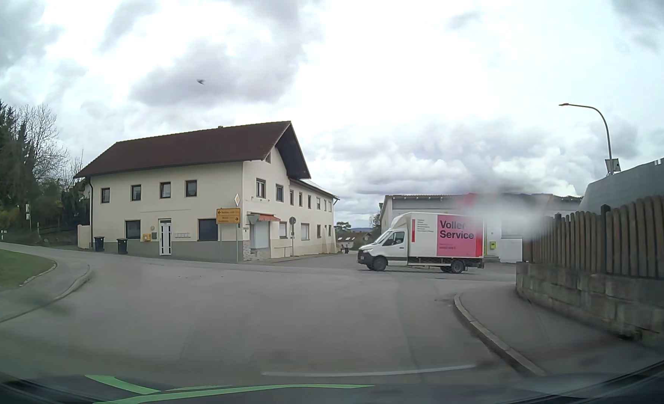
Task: Follow the waypoints while adhering to traffic rules and regulations
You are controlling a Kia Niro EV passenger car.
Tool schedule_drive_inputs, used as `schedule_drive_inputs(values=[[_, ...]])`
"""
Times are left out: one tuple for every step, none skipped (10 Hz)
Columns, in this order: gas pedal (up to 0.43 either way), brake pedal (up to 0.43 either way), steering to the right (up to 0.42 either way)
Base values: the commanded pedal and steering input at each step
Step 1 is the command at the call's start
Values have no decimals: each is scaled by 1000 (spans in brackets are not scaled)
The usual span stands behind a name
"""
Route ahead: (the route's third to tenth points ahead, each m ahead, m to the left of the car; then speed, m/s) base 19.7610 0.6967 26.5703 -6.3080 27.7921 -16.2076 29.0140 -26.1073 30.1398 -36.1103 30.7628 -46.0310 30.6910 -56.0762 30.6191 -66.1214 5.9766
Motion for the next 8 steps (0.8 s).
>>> schedule_drive_inputs(values=[[0,0,22],[0,0,31],[0,6,37],[0,30,43],[0,85,52],[0,122,60],[0,134,66],[0,140,78]])
